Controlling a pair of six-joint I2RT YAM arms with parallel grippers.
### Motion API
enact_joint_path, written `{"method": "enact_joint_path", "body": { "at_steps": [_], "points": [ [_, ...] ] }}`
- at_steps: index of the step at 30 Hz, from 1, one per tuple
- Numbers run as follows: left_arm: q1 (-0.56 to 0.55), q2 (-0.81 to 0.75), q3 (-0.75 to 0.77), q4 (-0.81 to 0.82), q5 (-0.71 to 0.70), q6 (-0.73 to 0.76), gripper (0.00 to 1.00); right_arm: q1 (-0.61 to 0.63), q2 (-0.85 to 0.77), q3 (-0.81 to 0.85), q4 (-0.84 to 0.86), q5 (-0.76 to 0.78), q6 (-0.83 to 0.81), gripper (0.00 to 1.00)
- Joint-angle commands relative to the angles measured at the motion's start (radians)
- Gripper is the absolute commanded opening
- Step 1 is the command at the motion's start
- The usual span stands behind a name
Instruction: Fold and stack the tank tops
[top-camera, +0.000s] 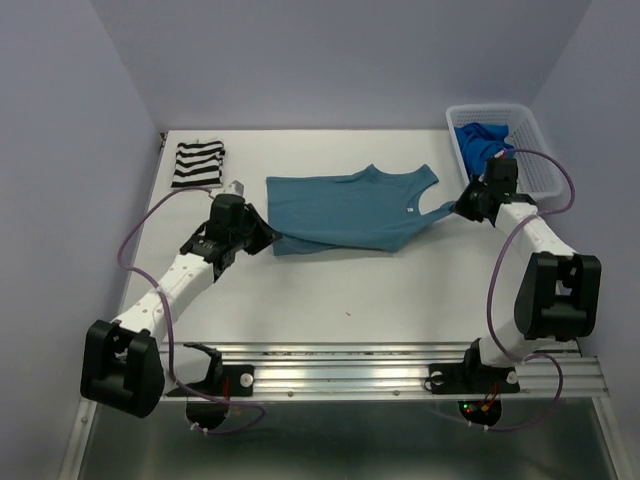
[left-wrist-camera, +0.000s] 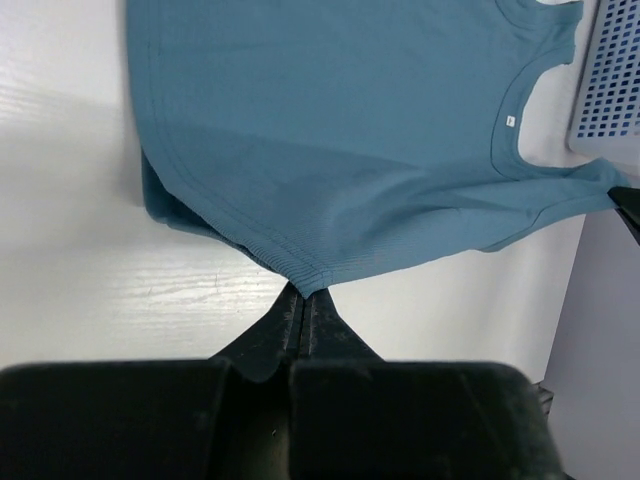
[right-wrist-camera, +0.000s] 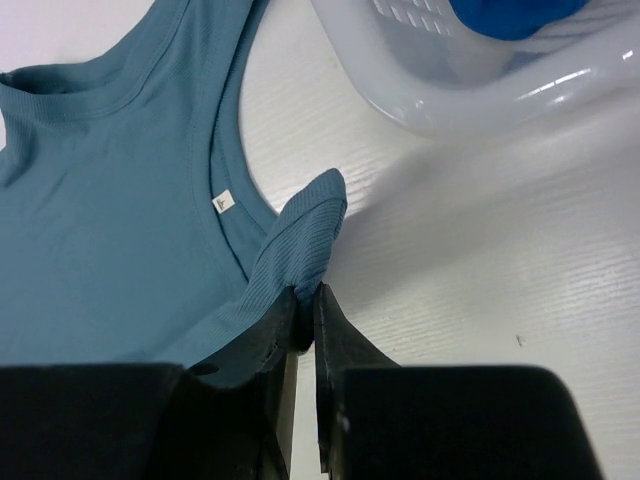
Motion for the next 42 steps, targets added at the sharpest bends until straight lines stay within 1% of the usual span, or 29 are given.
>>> {"method": "enact_joint_path", "body": {
  "at_steps": [1, 13, 17, 19, 20, 22, 25, 26, 28, 29, 32, 34, 37, 42],
  "points": [
    [0.029, 0.039, 0.079, 0.028, 0.044, 0.060, 0.00, -0.005, 0.033, 0.087, -0.007, -0.013, -0.027, 0.01],
    [0.098, 0.150, 0.188, 0.017, 0.045, 0.114, 0.00, -0.005, 0.148, 0.232, -0.018, -0.068, -0.061, 0.01],
    [0.118, 0.191, 0.239, -0.003, 0.042, 0.132, 0.00, -0.005, 0.179, 0.264, -0.021, -0.111, -0.092, 0.01],
    [0.122, 0.202, 0.248, -0.015, 0.047, 0.137, 0.00, -0.005, 0.179, 0.264, -0.024, -0.102, -0.093, 0.01],
    [0.122, 0.202, 0.248, -0.020, 0.050, 0.137, 0.00, -0.005, 0.166, 0.258, -0.028, -0.073, -0.093, 0.01],
    [0.122, 0.179, 0.237, -0.028, 0.071, 0.135, 0.00, -0.005, 0.150, 0.235, -0.044, -0.047, -0.090, 0.01],
    [0.122, 0.118, 0.176, -0.048, 0.087, 0.117, 0.00, -0.005, 0.093, 0.186, -0.073, 0.002, -0.086, 0.01],
    [0.122, 0.098, 0.152, -0.049, 0.091, 0.106, 0.00, -0.005, 0.075, 0.137, -0.077, 0.016, -0.089, 0.01],
    [0.122, 0.041, 0.072, -0.077, 0.090, 0.088, 0.00, -0.005, 0.039, 0.089, -0.085, 0.067, -0.087, 0.01],
    [0.121, 0.024, 0.015, -0.080, 0.109, 0.077, 0.00, -0.005, 0.007, 0.050, -0.096, 0.084, -0.090, 0.01],
    [0.116, -0.054, -0.060, -0.078, 0.165, 0.046, 0.00, -0.005, -0.063, -0.003, -0.126, 0.131, -0.089, 0.01],
    [0.113, -0.098, -0.105, -0.106, 0.169, 0.039, 0.00, -0.005, -0.102, -0.046, -0.145, 0.174, -0.089, 0.01],
    [0.104, -0.137, -0.146, -0.111, 0.150, 0.042, 0.00, -0.005, -0.154, -0.098, -0.156, 0.211, -0.101, 0.01],
    [0.086, -0.105, -0.241, -0.045, 0.088, 0.020, 0.00, -0.005, -0.136, -0.126, -0.150, 0.220, -0.101, 0.03]
  ]
}}
